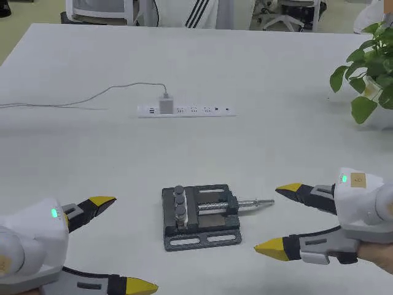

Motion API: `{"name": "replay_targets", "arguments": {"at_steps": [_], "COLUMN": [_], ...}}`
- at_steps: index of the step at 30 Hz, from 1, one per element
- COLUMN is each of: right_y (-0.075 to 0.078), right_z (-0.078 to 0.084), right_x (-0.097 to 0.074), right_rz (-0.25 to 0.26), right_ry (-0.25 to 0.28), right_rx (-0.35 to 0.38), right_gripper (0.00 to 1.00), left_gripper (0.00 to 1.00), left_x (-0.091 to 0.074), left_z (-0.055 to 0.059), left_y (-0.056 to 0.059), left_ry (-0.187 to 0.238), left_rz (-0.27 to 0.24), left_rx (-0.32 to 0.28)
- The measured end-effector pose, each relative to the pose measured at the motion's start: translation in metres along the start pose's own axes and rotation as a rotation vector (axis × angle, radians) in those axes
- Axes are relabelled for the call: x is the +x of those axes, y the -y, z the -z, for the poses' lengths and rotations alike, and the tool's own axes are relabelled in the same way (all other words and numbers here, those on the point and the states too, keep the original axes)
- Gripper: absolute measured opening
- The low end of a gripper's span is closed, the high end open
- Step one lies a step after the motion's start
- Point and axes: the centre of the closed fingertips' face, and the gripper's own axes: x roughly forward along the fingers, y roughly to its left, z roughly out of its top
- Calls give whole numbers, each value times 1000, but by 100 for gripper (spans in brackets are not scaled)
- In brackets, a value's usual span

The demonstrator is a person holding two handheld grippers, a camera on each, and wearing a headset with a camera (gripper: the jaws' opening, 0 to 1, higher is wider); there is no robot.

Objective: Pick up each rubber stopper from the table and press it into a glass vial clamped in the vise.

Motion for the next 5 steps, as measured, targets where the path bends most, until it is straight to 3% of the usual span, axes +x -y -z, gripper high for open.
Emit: {"name": "replay_targets", "arguments": {"at_steps": [5], "right_y": [-1], "right_z": [-3], "right_x": [-1], "right_rz": [-1], "right_ry": [4], "right_rx": [-7], "right_gripper": [74], "left_gripper": [99], "left_x": [1], "left_z": [0], "left_y": [1], "left_ry": [-3], "left_rz": [4], "left_rx": [10]}}
